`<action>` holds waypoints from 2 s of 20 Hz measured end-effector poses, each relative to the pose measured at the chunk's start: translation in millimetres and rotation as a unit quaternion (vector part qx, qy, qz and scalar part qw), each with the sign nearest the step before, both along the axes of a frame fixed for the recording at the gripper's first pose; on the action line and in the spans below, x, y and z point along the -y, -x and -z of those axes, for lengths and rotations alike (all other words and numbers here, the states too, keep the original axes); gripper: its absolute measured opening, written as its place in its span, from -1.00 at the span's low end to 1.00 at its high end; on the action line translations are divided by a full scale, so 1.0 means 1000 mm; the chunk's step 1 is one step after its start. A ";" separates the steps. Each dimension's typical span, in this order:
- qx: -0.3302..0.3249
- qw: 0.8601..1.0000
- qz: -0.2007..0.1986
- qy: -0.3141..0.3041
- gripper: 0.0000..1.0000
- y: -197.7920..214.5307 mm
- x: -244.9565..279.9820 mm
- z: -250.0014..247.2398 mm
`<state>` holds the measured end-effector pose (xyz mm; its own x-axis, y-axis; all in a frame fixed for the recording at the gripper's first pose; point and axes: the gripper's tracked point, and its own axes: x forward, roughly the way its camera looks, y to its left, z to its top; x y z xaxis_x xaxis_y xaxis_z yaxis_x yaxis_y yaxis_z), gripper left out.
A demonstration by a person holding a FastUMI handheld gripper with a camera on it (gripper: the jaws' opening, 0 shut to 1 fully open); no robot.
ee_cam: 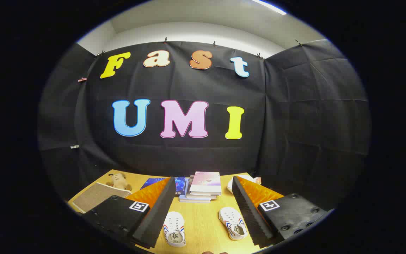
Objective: Open the storage box then place both shoes into the box .Put the left shoe in first, then the right shoe, with the right side of both shoes facing outward in a uniform manner.
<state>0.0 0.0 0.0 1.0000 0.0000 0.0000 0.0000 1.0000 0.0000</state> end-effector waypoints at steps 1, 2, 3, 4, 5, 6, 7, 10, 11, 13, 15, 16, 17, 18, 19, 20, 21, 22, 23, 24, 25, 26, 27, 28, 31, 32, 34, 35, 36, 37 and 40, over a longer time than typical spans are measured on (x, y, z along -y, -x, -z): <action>-0.003 1.000 0.000 0.000 0.96 -0.002 -0.002 0.001; -0.005 1.000 -0.001 0.000 0.95 -0.003 -0.004 0.002; -0.007 1.000 -0.002 0.001 0.95 -0.003 -0.006 0.003; -0.007 1.000 -0.002 0.002 0.95 -0.004 -0.009 0.003; -0.007 1.000 -0.003 0.004 0.95 -0.005 -0.011 0.003; -0.008 1.000 -0.004 0.006 0.95 -0.005 -0.012 0.003; -0.009 1.000 -0.005 0.006 0.95 -0.006 -0.014 0.003; -0.014 1.000 -0.007 0.003 0.95 -0.008 -0.021 0.006; -0.017 1.000 -0.007 0.002 0.95 -0.010 -0.022 0.007; -0.017 1.000 -0.006 0.002 0.96 -0.012 -0.024 0.007; -0.018 1.000 -0.006 0.004 0.96 -0.013 -0.028 0.006; -0.018 1.000 -0.005 0.004 0.96 -0.014 -0.029 0.006; -0.018 1.000 -0.006 0.005 0.96 -0.015 -0.031 0.007; -0.019 1.000 -0.006 0.006 0.96 -0.015 -0.033 0.008; -0.021 1.000 -0.007 0.006 0.96 -0.016 -0.035 0.009; -0.025 1.000 -0.009 0.005 0.96 -0.018 -0.038 0.011; -0.030 0.999 -0.012 0.003 0.95 -0.020 -0.041 0.014; -0.037 0.999 -0.018 0.000 0.95 -0.020 -0.046 0.018; -0.044 0.999 -0.023 -0.004 0.95 -0.021 -0.048 0.021; -0.051 0.998 -0.028 -0.009 0.96 -0.022 -0.051 0.024; -0.057 0.998 -0.033 -0.016 0.96 -0.023 -0.054 0.027; -0.066 0.997 -0.039 -0.023 0.96 -0.025 -0.057 0.031; -0.077 0.995 -0.048 -0.032 0.96 -0.026 -0.060 0.036; -0.090 0.993 -0.060 -0.044 0.95 -0.027 -0.065 0.042; -0.142 0.979 -0.109 -0.093 0.97 -0.028 -0.084 0.066; -0.164 0.971 -0.129 -0.113 0.97 -0.030 -0.094 0.078; -0.211 0.950 -0.174 -0.153 0.97 -0.025 -0.113 0.099; -0.235 0.937 -0.195 -0.171 0.97 -0.023 -0.122 0.108; -0.258 0.924 -0.214 -0.184 0.97 -0.017 -0.129 0.118; -0.278 0.913 -0.231 -0.190 0.97 -0.014 -0.136 0.128; -0.323 0.878 -0.293 -0.199 0.97 0.003 -0.161 0.148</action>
<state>-2.9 161.0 -147.7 0.6194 0.6427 -0.4509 -0.3851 0.7492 0.5389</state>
